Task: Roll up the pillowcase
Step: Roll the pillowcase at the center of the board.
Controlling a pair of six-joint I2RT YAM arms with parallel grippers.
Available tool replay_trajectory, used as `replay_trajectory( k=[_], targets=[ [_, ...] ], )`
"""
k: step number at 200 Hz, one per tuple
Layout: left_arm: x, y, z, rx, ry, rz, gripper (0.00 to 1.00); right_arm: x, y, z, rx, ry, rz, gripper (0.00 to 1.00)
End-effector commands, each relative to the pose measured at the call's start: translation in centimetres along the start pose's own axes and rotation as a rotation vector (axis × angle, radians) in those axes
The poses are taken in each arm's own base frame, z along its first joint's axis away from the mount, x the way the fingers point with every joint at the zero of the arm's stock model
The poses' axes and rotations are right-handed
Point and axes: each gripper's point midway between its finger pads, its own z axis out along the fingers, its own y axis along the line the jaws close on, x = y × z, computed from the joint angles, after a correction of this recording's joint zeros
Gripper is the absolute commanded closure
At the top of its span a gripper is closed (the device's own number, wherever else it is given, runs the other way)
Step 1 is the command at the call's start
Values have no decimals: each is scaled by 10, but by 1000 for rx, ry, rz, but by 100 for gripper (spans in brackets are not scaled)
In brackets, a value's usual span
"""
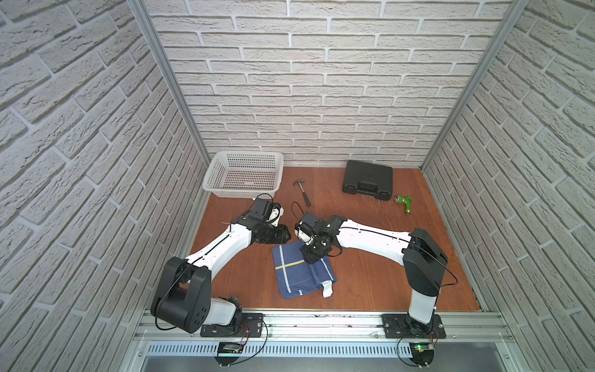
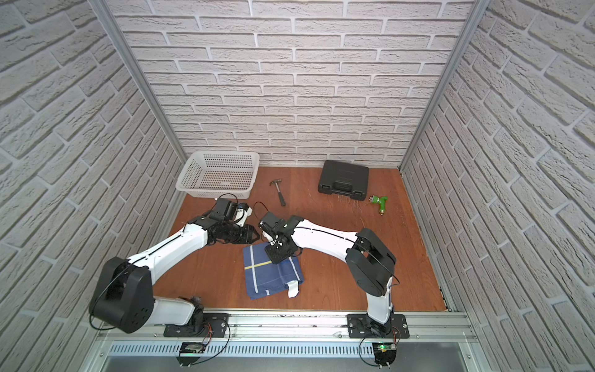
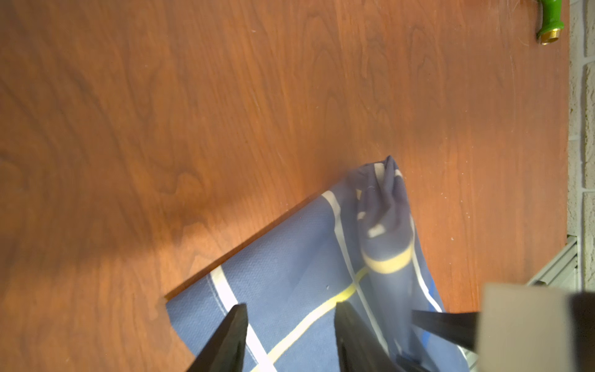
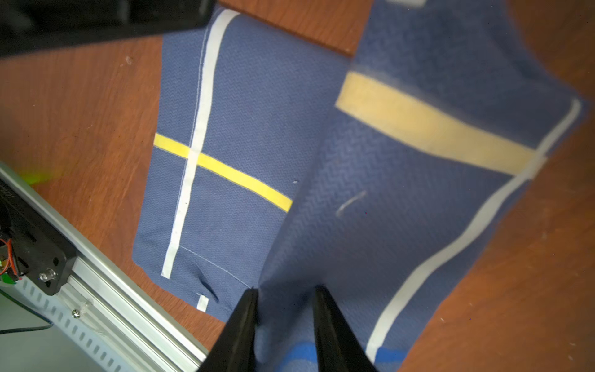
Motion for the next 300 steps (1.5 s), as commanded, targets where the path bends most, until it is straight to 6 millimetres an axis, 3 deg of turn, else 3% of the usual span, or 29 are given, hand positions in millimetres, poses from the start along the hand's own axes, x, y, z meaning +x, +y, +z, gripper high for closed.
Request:
replay_trajectory(
  k=[1,30,60,108,138,164,190,215,260,300],
  targets=[
    [6,3,-5,3,0,-14,51,-11,19,5,-81,-10,-44,67],
    [5,1,-6,17,-12,-24,51,-13,30,9,-135,-14,-66,63],
    [6,1,-4,24,-12,-32,51,-16,36,-7,-212,-74,-51,58],
    [1,-12,8,36,7,1,52,-10,19,-36,-272,-149,30,54],
    [-7,-24,26,38,28,44,52,5,11,-51,-261,-162,34,55],
    [-22,-35,41,36,46,95,52,22,-7,-40,-201,-116,36,56],
    [-29,-34,53,17,66,122,53,20,-14,-29,-204,-121,62,60],
    [-19,-23,66,-11,122,133,55,22,-18,-14,-192,-90,57,62],
    [0,-30,74,3,181,154,60,38,-50,9,-103,-41,108,65],
    [13,-26,78,-27,226,175,65,51,-65,27,-47,11,113,67]
  ],
)
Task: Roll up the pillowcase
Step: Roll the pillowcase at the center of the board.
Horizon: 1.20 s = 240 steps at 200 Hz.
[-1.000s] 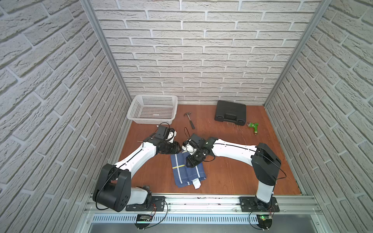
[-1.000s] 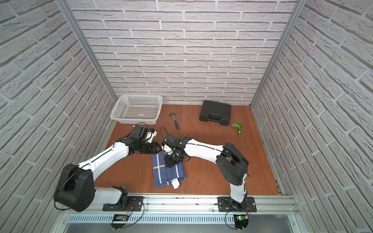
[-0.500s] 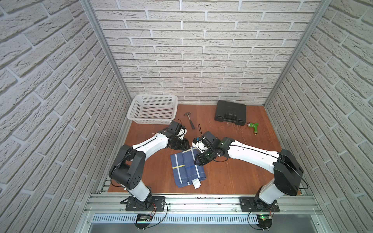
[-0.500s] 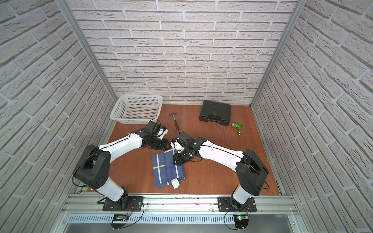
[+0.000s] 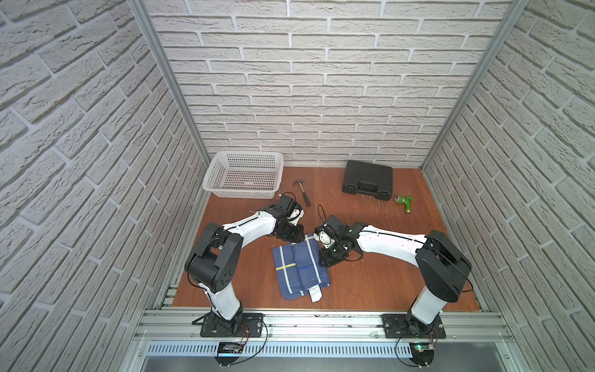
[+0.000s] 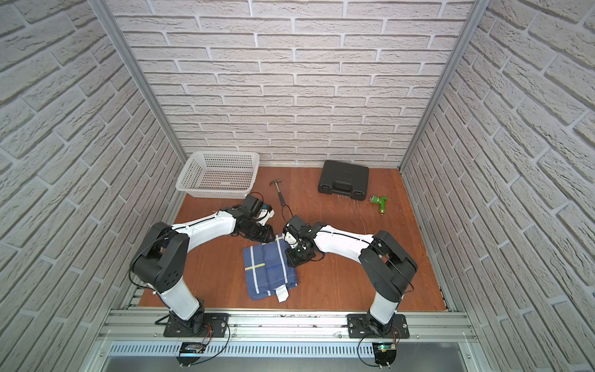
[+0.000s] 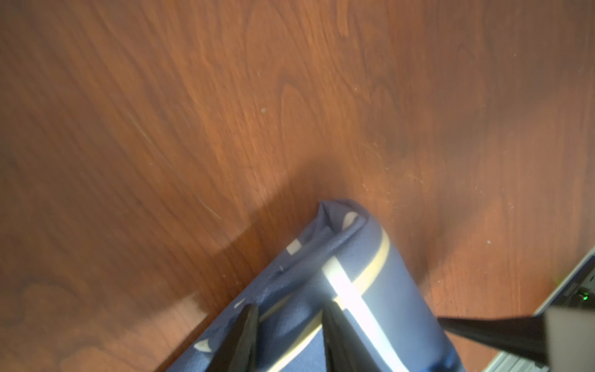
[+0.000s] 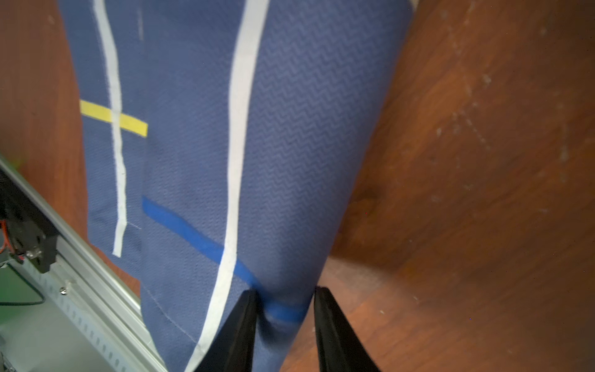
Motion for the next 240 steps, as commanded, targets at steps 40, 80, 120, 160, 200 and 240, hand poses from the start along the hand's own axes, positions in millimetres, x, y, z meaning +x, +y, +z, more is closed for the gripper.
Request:
replay_trajectory(
  k=[40,80,120,160,200,240],
  targets=[
    [25,11,11,-78,102,54,71,12,-33,20,97,45,24,70],
    [38,14,28,-115,163,87,73,11,-35,11,112,26,24,70],
    [42,21,33,-147,195,112,75,-5,-16,-20,-20,-73,59,58],
    [40,25,34,-154,194,117,75,-25,-10,-21,-205,-131,161,50],
    [41,28,33,-164,199,119,76,-35,-7,0,-336,-87,224,50],
    [43,34,32,-163,200,104,76,-32,-5,19,-410,-36,259,49]
  ],
)
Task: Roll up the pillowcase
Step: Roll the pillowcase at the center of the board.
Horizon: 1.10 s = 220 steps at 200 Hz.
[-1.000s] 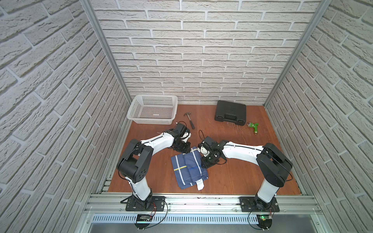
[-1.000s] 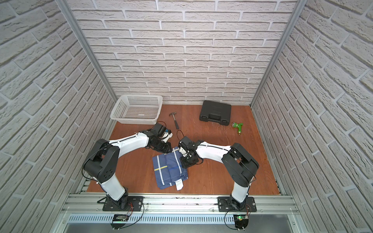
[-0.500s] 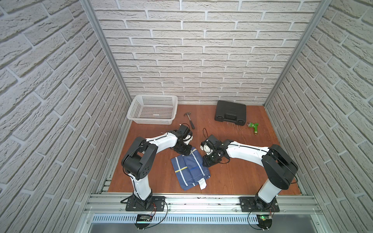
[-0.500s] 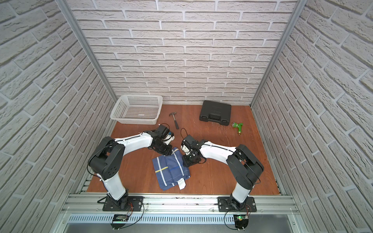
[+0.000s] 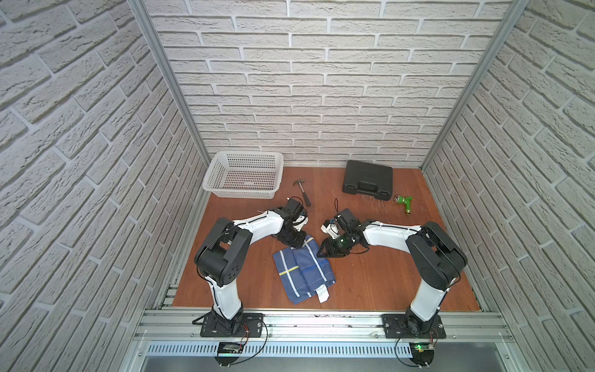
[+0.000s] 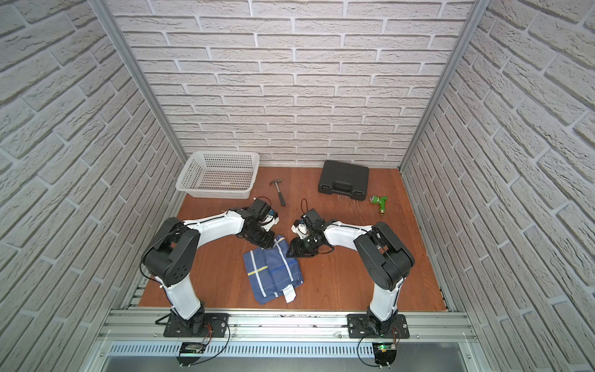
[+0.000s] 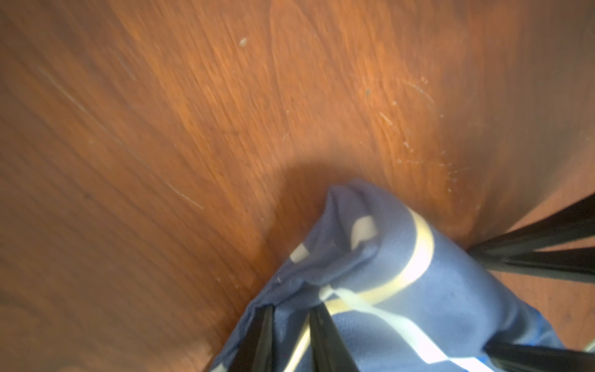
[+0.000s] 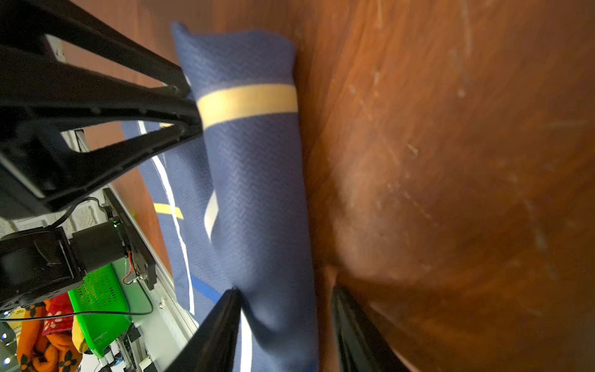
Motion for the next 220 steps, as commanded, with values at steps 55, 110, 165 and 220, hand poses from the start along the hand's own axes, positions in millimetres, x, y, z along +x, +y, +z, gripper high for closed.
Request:
replay_trajectory(
  k=[55,110,165,220],
  targets=[
    [25,27,17,-45,95,-28,76,-6,3,21,-194,27,81,58],
    [10,26,5,-23,47,-49,69,-17,19,3,-219,-41,44,87],
    [-34,11,-47,43,-132,-90,56,-9,-12,-32,110,-66,-40,97],
    [-48,8,-73,79,-210,-117,53,-6,-39,-84,494,-109,-78,95]
  ],
)
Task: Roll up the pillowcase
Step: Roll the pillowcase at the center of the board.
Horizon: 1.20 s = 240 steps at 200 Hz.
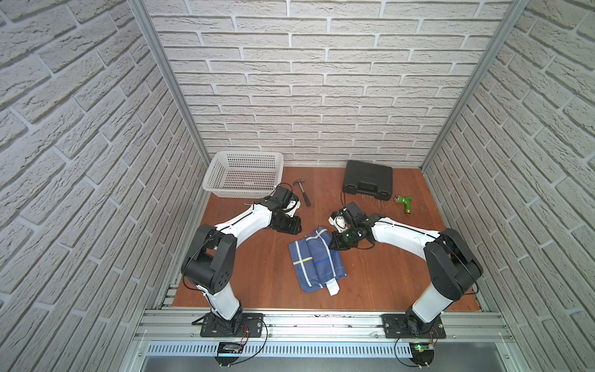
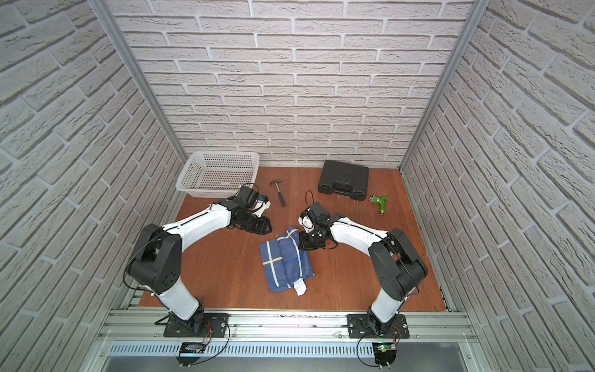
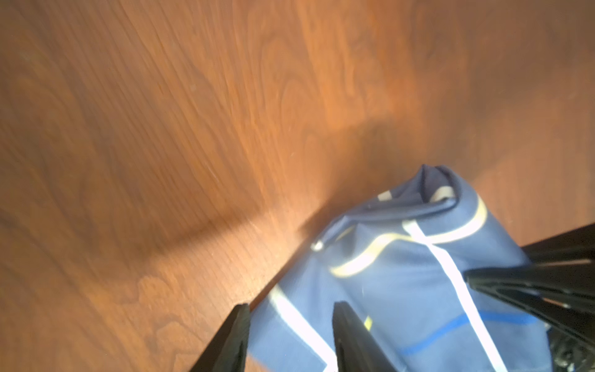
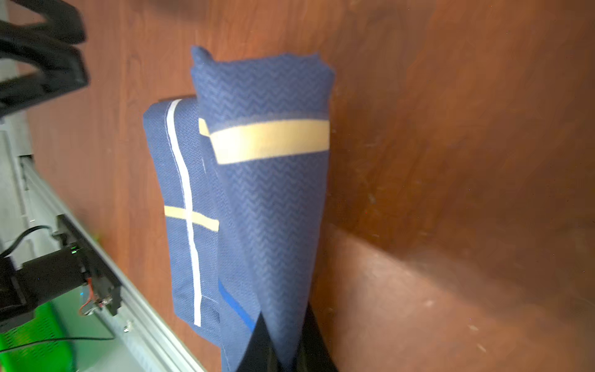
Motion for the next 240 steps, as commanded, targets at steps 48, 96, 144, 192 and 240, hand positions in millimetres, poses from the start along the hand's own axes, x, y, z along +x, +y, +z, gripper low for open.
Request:
replay_trajectory(
  k=[48,96,144,192,240],
  targets=[
    [0,-1,-10,21,-19,-30,52,6,-22,-45,458,-13,-109,84],
    [9,5,-16,19,-31,-50,52,6,8,-48,512,7,-177,69],
    [22,14,-25,14,-44,-81,52,11,45,-29,409,40,-228,68],
    [41,25,-36,7,-55,-133,52,17,81,-8,279,80,-247,67],
    [57,30,-42,4,-56,-169,52,15,105,16,184,126,-254,66]
  ],
)
